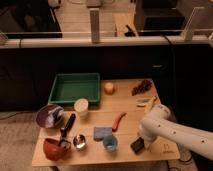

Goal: Wipe table surface with eraser

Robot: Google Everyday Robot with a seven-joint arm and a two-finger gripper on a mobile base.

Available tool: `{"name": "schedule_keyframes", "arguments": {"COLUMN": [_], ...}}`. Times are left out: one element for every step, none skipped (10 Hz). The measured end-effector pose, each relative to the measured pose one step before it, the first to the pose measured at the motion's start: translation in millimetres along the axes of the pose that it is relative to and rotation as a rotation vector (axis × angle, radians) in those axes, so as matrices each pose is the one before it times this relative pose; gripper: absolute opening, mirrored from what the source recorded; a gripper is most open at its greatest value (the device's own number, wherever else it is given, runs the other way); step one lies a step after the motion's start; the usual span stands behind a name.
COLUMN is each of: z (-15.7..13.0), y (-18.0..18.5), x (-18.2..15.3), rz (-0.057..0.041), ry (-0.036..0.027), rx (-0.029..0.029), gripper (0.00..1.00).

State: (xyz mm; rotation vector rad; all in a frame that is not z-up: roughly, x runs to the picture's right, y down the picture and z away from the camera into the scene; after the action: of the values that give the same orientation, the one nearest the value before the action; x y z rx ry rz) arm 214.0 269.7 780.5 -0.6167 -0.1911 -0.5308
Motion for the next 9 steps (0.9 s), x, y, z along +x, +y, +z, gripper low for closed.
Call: {"name": "schedule_keyframes", "arguments": {"z": [-1.19, -0.78, -1.86, -0.55, -0.37, 1.04, 0.88, 0.58, 1.76], "y": [-1.37, -3.55, -4.86, -3.78, -1.39, -1.53, -4.58, -4.43, -5.06], "x": [1.92, 1.77, 5.8, 5.66, 9.14, 16.15, 9.51, 9.9, 13.7], "rz": [0.00334, -0.00159, 0.0057, 0.00217, 0.01289, 0.02178, 0.01509, 0.01354, 0.02548], "ry": [-0.00219, 0.00107, 0.00485, 0.00614, 0.00714, 0.01121, 0.00163, 0.00553, 0.00768], "rx": [0.00277, 0.00277, -0.00173, -0.00136, -0.00345, -0.00846, 0.00077, -0.00179, -0.00652], "gripper": [0.31, 0.31, 0.31, 0.31, 0.31, 0.31, 0.31, 0.31, 0.31]}}
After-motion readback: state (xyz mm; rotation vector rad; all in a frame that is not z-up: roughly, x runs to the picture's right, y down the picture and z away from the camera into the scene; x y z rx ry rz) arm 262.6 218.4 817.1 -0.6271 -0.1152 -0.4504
